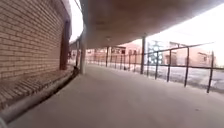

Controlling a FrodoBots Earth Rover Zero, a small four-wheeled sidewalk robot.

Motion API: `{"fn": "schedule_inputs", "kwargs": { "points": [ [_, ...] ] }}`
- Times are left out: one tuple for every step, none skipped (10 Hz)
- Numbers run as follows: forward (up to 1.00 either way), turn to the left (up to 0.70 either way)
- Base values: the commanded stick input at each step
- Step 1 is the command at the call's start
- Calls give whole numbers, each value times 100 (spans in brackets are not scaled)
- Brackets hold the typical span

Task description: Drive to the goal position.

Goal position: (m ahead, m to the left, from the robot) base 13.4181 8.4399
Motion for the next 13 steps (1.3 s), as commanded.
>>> {"fn": "schedule_inputs", "kwargs": {
  "points": [
    [70,0],
    [70,0],
    [70,0],
    [70,0],
    [70,0],
    [70,0],
    [70,0],
    [70,0],
    [70,0],
    [70,0],
    [70,0],
    [70,0],
    [70,0]
  ]
}}
